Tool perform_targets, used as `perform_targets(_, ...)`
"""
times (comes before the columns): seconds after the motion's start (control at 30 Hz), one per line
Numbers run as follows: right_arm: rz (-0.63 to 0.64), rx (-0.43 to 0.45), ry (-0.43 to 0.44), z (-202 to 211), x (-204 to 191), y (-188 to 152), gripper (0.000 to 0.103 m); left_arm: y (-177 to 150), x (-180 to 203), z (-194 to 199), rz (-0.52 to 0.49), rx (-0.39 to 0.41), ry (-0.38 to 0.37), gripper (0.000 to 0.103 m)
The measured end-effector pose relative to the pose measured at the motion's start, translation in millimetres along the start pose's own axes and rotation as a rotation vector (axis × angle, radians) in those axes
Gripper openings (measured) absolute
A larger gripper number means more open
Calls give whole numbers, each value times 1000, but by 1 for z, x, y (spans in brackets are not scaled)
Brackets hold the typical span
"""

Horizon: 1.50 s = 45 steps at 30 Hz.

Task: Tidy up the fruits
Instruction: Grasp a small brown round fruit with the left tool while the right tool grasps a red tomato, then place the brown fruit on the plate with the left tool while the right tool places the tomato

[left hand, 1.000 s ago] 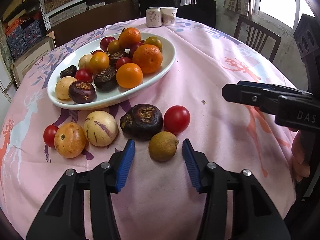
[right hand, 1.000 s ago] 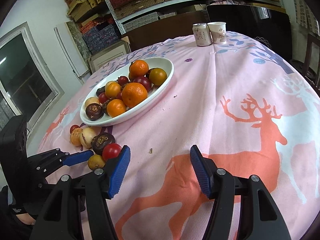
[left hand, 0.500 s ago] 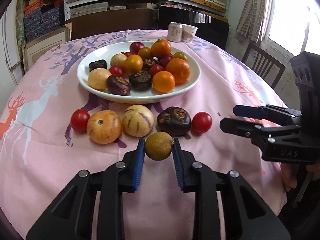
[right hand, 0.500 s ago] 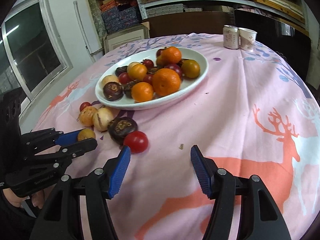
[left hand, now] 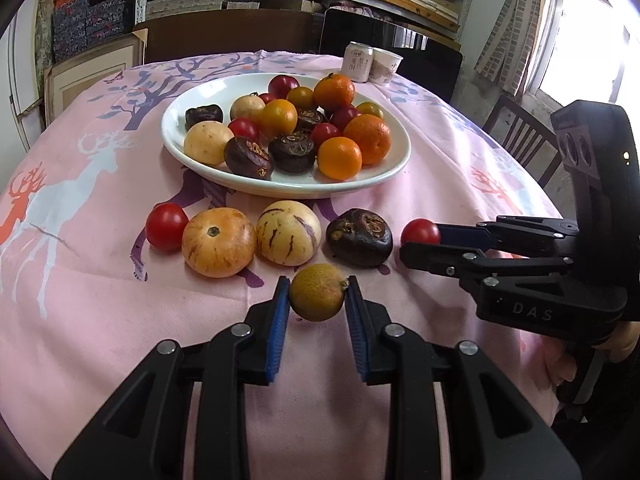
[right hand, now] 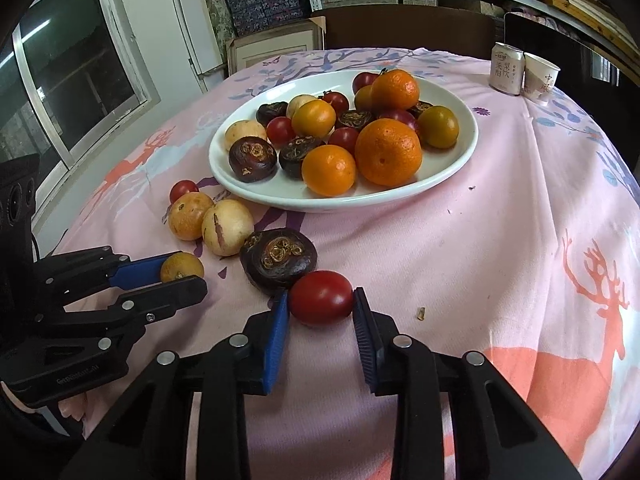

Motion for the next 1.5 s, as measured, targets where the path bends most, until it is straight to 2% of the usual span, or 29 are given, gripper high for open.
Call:
perform_targets(0.2, -26, 55, -7, 27, 13, -1, 32, 2, 0, 5, -5, 27, -2, 27)
perform_targets(0.3, -36, 110, -19, 47, 23, 8, 32, 10, -1, 14, -22, 53, 10, 27)
perform_targets(0.4, -54, 181, -32, 68, 33, 27, 32, 26, -5, 26, -36, 89, 31, 27)
perform_targets(0.63, -72, 320, -29, 94, 39, 92, 33, 91, -21, 41, -60, 173, 101, 27)
perform_targets(0.7, -75, 320, -21, 89, 38, 109, 33, 107, -28, 37, -52, 174, 105, 28)
perform_targets(0.83, -107, 249, 0, 53, 40, 136, 33, 132, -43, 9, -25, 134, 121, 28)
perform_targets(1.07, -107, 159, -9, -10, 34, 150, 33, 144, -57, -44, -7, 52, 126, 28)
perform_targets(1.1, -105, 157, -15, -16, 33, 151, 36, 144, -59, -49, 0, 43, 124, 28)
perform_targets(1.13, -102, 158, -24, -19, 33, 152, 40, 144, -61, -53, 5, 38, 122, 29)
perform_targets(1.17, -101, 165, -36, -20, 32, 152, 45, 144, -62, -53, 8, 40, 126, 38)
perform_targets(1.23, -98, 178, -42, -17, 30, 150, 46, 143, -64, -49, 13, 63, 131, 52)
perform_targets(1.33, -99, 191, -38, -6, 30, 140, 46, 136, -62, -33, 6, 93, 123, 53)
perform_targets(1.43, -81, 210, -44, 11, 26, 120, 48, 116, -55, -14, -25, 109, 115, 63)
perform_targets(1.5, -50, 229, -62, 25, 21, 101, 55, 98, -49, -5, -62, 105, 120, 64)
Point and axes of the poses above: each gripper's, at about its wrist camera, not at the fingertips, and z roughly against the way its jaws point, x to its right, y to its top, the point moved 4 cm from there along -z, roughly the way its jaws point, and after that the axes turned 1 degree about y, right-handed, at the moved point
